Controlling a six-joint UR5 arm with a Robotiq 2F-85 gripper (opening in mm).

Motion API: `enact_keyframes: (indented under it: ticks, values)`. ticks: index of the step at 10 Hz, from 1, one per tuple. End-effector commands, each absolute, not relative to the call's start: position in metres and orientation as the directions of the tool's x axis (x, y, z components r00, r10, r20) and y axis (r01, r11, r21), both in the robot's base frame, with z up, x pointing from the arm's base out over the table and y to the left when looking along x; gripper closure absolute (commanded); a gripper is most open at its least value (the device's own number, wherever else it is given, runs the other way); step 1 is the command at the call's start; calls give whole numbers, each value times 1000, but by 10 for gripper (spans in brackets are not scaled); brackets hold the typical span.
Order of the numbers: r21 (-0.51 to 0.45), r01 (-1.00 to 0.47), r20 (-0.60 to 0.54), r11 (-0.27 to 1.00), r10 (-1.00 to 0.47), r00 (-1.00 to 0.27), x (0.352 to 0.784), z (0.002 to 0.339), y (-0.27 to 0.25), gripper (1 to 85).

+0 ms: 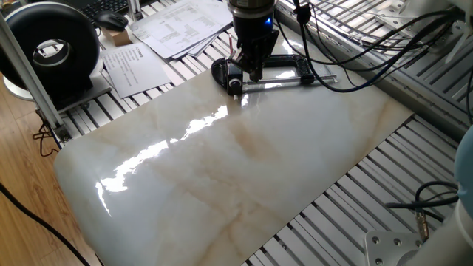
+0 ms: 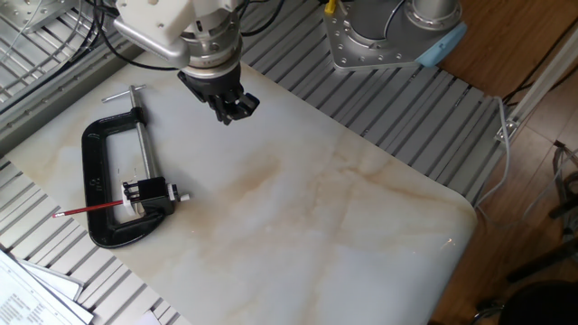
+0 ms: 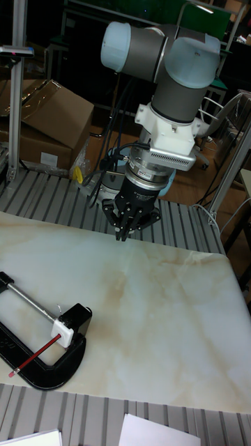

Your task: Sharpen the pencil with a pencil sharpener

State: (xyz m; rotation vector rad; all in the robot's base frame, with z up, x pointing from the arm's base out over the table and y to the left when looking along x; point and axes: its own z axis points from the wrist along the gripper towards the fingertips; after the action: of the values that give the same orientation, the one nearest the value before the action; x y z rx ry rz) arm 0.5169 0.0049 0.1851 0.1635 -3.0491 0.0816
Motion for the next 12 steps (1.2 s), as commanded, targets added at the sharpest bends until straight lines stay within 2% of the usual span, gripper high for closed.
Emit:
enact_keyframes:
  ticks: [1,3,4,5,6,8,9,11,12]
  values:
    - [-21,-104,71,994,-102,-992,522,186,13,687]
    - [31,-104,81,994,-106,-991,519,195,16,670]
    - [79,-99,76,992,-105,-992,519,197,28,633]
    - [84,-97,91,992,-105,-990,515,198,29,623]
    - [67,-115,66,991,-119,-991,522,197,25,633]
    - [94,-114,20,989,-116,-993,533,197,34,647]
    - [101,-91,23,991,-94,-995,535,195,36,730]
    - [99,-97,-21,990,-96,-995,567,166,37,840]
    - [98,-96,-31,991,-93,-995,577,155,39,840]
